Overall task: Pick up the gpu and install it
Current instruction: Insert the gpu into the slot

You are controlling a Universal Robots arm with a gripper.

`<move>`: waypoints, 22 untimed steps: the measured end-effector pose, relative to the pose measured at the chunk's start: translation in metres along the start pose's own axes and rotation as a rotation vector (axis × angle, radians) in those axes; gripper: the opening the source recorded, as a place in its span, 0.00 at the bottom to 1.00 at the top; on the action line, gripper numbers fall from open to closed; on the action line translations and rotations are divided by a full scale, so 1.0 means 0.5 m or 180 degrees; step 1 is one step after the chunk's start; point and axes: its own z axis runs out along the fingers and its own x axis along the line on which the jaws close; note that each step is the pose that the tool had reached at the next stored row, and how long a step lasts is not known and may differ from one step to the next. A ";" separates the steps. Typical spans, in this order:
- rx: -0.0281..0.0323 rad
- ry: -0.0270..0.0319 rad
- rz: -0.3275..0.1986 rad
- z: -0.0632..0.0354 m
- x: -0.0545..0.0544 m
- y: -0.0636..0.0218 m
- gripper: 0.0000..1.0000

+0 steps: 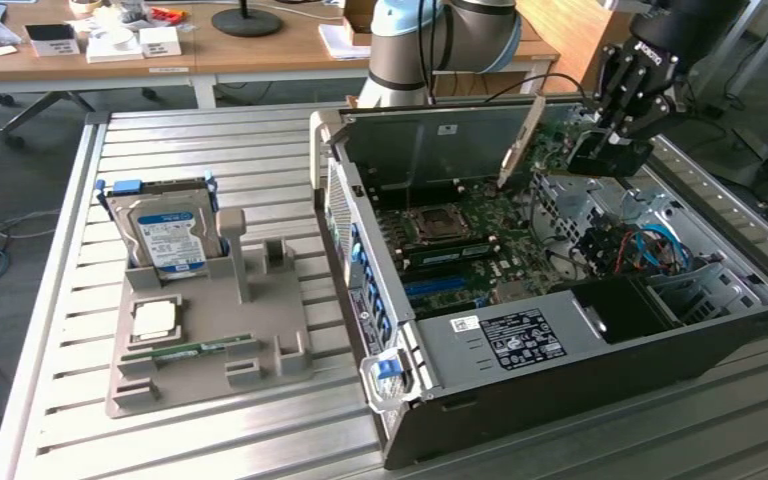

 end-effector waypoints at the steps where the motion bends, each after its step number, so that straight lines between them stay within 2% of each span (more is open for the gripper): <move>1: 0.0000 0.0001 -0.0011 0.000 0.000 0.000 0.27; 7: -0.0001 0.0002 -0.0029 0.000 0.000 0.000 0.27; 13: 0.0015 -0.0019 -0.0143 0.003 0.000 0.000 0.27; 17: 0.0053 -0.0024 -0.0220 0.008 0.000 0.000 0.27; 22: 0.0122 -0.0033 -0.0281 0.015 0.001 0.003 0.27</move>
